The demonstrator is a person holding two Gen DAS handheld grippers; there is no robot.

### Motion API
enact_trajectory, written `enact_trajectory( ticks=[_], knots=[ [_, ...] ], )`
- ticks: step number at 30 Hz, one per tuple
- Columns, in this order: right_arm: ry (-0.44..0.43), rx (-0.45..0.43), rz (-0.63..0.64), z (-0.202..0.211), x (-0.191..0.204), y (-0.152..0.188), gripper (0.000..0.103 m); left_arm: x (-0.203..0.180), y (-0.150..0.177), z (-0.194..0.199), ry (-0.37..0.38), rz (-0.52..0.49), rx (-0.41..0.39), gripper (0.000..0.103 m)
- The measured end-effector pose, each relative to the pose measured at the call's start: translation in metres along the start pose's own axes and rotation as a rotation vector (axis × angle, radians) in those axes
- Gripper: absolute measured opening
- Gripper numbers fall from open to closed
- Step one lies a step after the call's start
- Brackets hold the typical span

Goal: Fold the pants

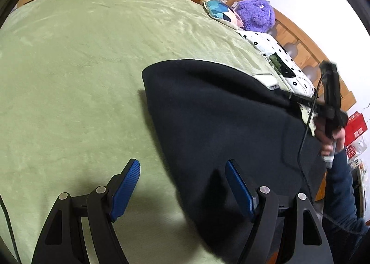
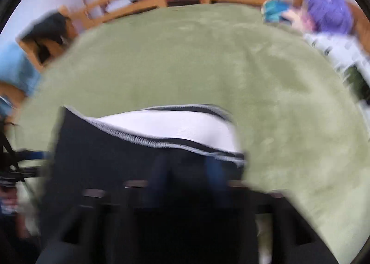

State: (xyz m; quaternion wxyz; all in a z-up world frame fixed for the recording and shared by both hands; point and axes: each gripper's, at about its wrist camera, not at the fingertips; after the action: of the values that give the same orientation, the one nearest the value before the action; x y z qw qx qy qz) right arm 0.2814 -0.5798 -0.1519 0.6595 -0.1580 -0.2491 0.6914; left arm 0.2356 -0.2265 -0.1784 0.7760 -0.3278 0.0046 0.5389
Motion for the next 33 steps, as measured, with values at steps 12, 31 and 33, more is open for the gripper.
enact_trajectory(
  ticks=[12,31,33],
  knots=[
    [-0.066,-0.129,-0.287,0.032,-0.054,0.014,0.039,-0.006,-0.004,-0.030,0.067,0.043,0.036,0.075],
    [-0.188,-0.099,-0.500,0.032,-0.051,0.113,0.054,-0.007,-0.014,-0.039,0.254,0.189,-0.010,0.021],
    [-0.158,-0.115,-0.497,0.044,-0.040,0.108,0.043,-0.003,-0.017,-0.026,0.276,0.186,-0.035,0.019]
  ],
)
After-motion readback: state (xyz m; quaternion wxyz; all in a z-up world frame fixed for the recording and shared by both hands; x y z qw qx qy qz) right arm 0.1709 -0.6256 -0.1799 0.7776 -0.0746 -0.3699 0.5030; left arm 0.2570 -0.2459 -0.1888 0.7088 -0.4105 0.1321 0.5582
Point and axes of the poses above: each gripper's, at about its wrist camera, not at the fingertips, and z roughly against the way its jaws point, x to its left, y to its underside, and after that the axes turned 3 degrees about -z, right-handed
